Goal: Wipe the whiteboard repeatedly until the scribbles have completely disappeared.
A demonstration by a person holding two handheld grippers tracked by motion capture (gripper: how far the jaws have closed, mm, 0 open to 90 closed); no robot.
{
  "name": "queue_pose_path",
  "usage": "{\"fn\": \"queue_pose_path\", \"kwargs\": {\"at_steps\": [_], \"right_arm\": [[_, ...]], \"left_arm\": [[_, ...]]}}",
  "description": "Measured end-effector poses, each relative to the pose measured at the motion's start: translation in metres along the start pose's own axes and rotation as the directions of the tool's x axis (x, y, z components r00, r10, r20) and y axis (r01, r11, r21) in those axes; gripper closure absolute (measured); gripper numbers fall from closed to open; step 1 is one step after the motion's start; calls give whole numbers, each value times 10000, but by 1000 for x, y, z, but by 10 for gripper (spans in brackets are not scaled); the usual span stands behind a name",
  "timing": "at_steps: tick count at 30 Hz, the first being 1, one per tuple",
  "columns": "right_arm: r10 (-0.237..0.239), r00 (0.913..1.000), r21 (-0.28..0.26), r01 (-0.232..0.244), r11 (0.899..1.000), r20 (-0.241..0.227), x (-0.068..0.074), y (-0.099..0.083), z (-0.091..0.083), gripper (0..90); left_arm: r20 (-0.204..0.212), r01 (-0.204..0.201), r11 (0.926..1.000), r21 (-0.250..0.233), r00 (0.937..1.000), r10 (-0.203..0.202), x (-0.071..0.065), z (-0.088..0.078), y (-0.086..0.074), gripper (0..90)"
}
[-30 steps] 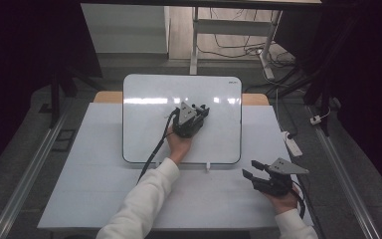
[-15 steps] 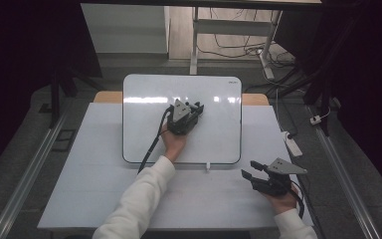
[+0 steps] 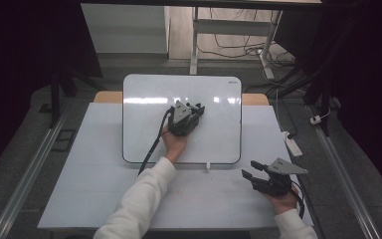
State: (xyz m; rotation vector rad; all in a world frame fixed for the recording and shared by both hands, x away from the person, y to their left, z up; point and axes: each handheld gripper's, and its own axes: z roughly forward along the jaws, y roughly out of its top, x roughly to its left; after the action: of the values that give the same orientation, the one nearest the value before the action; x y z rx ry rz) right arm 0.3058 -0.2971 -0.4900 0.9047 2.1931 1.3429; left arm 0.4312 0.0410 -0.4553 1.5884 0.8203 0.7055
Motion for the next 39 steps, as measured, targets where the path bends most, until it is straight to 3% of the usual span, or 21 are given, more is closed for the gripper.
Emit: {"fn": "queue_pose_path", "kwargs": {"at_steps": [3, 5, 13, 18, 22, 25, 28, 30, 33, 36, 39], "right_arm": [[16, 10000, 42, -15, 10000, -18, -1, -1, 1, 466], [-26, 10000, 57, 26, 10000, -34, 0, -1, 2, 467], [-59, 10000, 60, 59, 10000, -25, 2, 1, 2, 466], [-36, 10000, 65, 36, 10000, -43, 1, 0, 2, 466], [-38, 10000, 35, 38, 10000, -42, 1, 0, 1, 466], [-60, 10000, 59, 60, 10000, -46, 2, 0, 2, 466], [-96, 9999, 92, 97, 9999, -59, 3, 1, 3, 466], [-82, 10000, 86, 83, 9999, -49, 2, 0, 3, 466], [-45, 10000, 104, 45, 9999, -42, 2, -1, 3, 466], [-36, 10000, 68, 37, 10000, -42, 1, 0, 2, 466], [-65, 10000, 58, 65, 10000, -44, 2, 0, 3, 466]], "left_arm": [[-327, 218, 9998, -40, 9992, -219, 15, -10, 1, 784], [-344, 233, 9997, -45, 9991, -234, 16, -13, -1, 784], [373, -23, 9999, 99, 9993, 20, -18, 4, -9, 784], [304, -194, 9997, 155, 9994, 190, -16, 0, -9, 784], [106, 70, 9999, 84, 9999, -71, -4, -8, -11, 784], [257, -101, 9998, 162, 9996, 97, -13, -6, -13, 784], [550, -588, 9978, 289, 9968, 572, -30, -1, -19, 784], [548, -657, 9974, 284, 9964, 641, -32, -1, -20, 784], [277, -560, 9982, 195, 9981, 555, -22, -5, -17, 784], [-124, -173, 9998, 19, 9998, 174, -6, -11, -13, 784], [-221, -32, 10000, 10, 9998, 32, 3, -17, -13, 784]]}}
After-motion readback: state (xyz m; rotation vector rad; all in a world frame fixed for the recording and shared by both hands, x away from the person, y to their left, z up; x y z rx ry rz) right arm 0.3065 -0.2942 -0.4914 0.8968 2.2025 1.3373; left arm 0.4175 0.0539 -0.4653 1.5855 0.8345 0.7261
